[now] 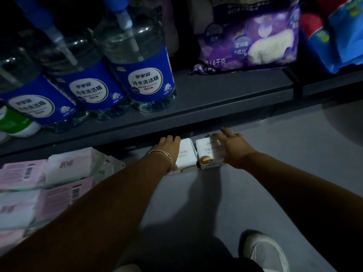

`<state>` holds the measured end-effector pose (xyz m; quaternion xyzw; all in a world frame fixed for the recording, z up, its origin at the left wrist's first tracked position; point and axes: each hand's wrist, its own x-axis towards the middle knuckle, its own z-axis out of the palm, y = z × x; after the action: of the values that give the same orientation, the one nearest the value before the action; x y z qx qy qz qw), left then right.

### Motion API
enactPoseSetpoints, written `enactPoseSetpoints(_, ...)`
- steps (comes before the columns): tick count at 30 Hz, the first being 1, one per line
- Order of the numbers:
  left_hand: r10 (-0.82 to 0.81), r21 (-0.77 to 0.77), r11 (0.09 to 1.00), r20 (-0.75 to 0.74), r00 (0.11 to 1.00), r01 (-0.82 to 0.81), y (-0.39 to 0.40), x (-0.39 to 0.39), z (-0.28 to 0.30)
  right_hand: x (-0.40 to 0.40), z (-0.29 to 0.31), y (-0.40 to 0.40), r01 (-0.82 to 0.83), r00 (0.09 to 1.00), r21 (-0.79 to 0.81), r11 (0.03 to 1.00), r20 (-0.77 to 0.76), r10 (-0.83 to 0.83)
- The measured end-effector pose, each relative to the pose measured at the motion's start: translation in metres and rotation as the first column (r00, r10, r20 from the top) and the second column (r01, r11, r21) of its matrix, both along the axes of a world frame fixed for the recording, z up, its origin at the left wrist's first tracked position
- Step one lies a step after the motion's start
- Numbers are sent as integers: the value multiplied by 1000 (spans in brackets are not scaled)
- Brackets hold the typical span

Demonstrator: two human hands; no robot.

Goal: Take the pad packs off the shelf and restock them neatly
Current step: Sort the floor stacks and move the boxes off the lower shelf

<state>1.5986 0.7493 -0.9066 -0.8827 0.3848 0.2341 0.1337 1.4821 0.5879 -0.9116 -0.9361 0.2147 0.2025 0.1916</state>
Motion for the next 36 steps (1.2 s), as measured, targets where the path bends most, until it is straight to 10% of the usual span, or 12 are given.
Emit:
enactPoseSetpoints(13, -49, -142, 989, -109, 993, 34, 1, 10, 170, 17, 151, 15, -107, 964, -95, 990, 233, 126)
enactPoseSetpoints(25, -29, -629, 752, 264, 964, 195, 55, 12, 441, 43, 416, 57, 20, 615, -107, 994, 785, 73)
enactPoseSetpoints(36, 129, -775, 623, 233, 964, 104, 13, 88, 483, 102, 472, 25, 84, 588, -356, 931, 772, 242)
